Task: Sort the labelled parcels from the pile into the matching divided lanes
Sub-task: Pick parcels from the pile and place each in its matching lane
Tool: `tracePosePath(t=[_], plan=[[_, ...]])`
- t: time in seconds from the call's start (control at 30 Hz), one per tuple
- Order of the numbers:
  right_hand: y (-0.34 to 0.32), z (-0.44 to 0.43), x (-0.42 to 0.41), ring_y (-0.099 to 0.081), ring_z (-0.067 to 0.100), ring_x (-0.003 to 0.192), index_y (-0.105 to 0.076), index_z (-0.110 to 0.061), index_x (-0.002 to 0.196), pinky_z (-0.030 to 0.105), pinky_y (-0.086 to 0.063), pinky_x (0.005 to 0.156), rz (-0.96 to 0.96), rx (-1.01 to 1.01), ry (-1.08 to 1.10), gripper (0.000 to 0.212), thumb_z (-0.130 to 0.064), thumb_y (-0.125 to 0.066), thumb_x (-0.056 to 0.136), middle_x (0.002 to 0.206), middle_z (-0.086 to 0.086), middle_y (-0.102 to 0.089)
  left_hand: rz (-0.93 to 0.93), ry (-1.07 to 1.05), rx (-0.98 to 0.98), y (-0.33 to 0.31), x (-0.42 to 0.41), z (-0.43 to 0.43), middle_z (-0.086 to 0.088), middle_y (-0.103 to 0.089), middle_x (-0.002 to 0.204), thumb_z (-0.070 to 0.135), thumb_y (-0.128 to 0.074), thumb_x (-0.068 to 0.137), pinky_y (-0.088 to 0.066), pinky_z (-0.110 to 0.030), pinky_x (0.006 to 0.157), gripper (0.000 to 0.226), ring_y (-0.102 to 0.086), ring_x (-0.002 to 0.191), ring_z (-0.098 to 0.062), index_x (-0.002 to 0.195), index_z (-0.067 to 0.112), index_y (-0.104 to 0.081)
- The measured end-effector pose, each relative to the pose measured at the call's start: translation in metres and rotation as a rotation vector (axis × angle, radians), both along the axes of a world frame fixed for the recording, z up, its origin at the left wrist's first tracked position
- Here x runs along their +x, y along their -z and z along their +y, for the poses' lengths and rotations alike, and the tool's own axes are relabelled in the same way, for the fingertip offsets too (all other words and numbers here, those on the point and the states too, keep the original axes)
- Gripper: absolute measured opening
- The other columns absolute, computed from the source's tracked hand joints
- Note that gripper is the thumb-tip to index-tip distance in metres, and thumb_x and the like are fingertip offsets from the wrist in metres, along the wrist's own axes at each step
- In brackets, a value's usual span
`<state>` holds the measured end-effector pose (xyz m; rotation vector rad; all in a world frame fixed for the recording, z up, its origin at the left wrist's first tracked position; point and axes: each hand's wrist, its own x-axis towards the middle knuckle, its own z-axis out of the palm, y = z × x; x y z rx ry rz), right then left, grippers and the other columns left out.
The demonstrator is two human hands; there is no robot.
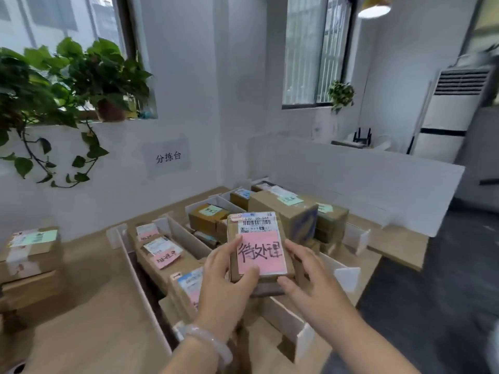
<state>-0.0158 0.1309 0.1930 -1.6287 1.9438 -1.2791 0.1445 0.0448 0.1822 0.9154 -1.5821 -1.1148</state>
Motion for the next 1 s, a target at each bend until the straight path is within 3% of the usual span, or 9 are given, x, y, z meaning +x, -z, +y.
tracePosePath(t=[0.07,0.13,0.23,0.37,0.4,0.5,0.67,0.8,1.0], plan=[[-0.004,0.035,-0.052,-0.022,-0.007,0.137,-0.026,-0.058,0.139,0.03,-0.028,0.115,0.098,0.058,0.05,0.062,-0.046,-0.061,0.089,0.146,-0.032,-0.024,-0.039,0.029,-0.011,0.004,-0.052,0.026,0.017,-0.048,0.131,0.022,-0.073,0.084,-0.051,-0.022,0.095,0.054,-0.051,0.116,0.005,0.115,0.061,-0.052],[-0.006,0.071,-0.101,-0.021,-0.007,0.137,-0.025,-0.059,0.139,0.025,-0.027,0.113,0.14,0.076,0.089,0.062,-0.049,-0.06,0.089,0.148,-0.031,-0.023,-0.042,0.069,-0.036,0.006,-0.105,0.054,0.016,-0.047,0.128,0.015,-0.072,0.085,-0.047,-0.01,0.087,0.055,-0.049,0.114,0.011,0.115,0.057,-0.051],[-0.001,0.119,-0.168,-0.021,-0.014,0.133,-0.025,-0.062,0.135,0.018,-0.026,0.107,0.195,0.078,0.148,0.06,-0.05,-0.06,0.088,0.146,-0.033,-0.025,-0.031,0.107,-0.047,0.015,-0.181,0.09,0.013,-0.047,0.129,0.011,-0.072,0.083,-0.042,-0.016,0.098,0.059,-0.047,0.115,0.013,0.116,0.055,-0.05],[0.012,0.165,-0.241,-0.02,-0.011,0.138,-0.023,-0.064,0.136,0.026,-0.031,0.113,0.271,0.111,0.23,0.062,-0.06,-0.054,0.083,0.149,-0.034,-0.024,-0.018,0.165,-0.029,0.022,-0.263,0.126,0.008,-0.05,0.129,0.008,-0.072,0.082,-0.042,-0.027,0.106,0.06,-0.049,0.114,0.01,0.116,0.052,-0.052],[0.014,0.172,-0.256,-0.019,-0.01,0.138,-0.023,-0.059,0.14,0.027,-0.031,0.113,0.298,0.134,0.243,0.065,-0.062,-0.052,0.082,0.15,-0.033,-0.022,-0.021,0.176,-0.027,0.024,-0.28,0.132,0.006,-0.05,0.129,0.007,-0.072,0.081,-0.041,-0.027,0.107,0.06,-0.048,0.114,0.01,0.115,0.053,-0.052],[0.02,0.186,-0.296,-0.018,-0.005,0.141,-0.019,-0.051,0.147,0.029,-0.029,0.115,0.351,0.176,0.279,0.074,-0.066,-0.047,0.08,0.154,-0.029,-0.018,-0.076,0.209,-0.064,0.027,-0.324,0.14,0.005,-0.049,0.13,0.011,-0.071,0.081,-0.033,-0.008,0.098,0.061,-0.039,0.114,0.017,0.115,0.055,-0.048],[0.032,0.187,-0.354,-0.015,-0.005,0.142,-0.019,-0.05,0.148,0.025,-0.023,0.116,0.346,0.209,0.327,0.072,-0.059,-0.054,0.086,0.155,-0.029,-0.014,-0.105,0.258,-0.052,0.041,-0.391,0.131,0.004,-0.044,0.136,0.011,-0.071,0.085,-0.034,0.007,0.078,0.056,-0.045,0.115,0.001,0.126,0.043,-0.049],[0.047,0.165,-0.401,-0.012,-0.005,0.143,-0.018,-0.05,0.148,0.02,-0.017,0.114,0.369,0.256,0.342,0.07,-0.059,-0.053,0.088,0.155,-0.028,-0.013,-0.107,0.285,-0.047,0.056,-0.442,0.103,0.001,-0.041,0.14,0.008,-0.07,0.086,-0.03,0.011,0.076,0.056,-0.032,0.106,0.032,0.128,0.038,-0.049],[0.052,0.094,-0.483,-0.015,0.0,0.144,-0.014,-0.049,0.149,0.025,-0.021,0.117,0.397,0.302,0.34,0.072,-0.063,-0.049,0.087,0.157,-0.025,-0.011,-0.096,0.297,-0.001,0.067,-0.525,0.038,0.0,-0.039,0.141,0.008,-0.069,0.087,-0.03,0.011,0.072,0.054,-0.04,0.105,0.02,0.127,0.039,-0.051]])
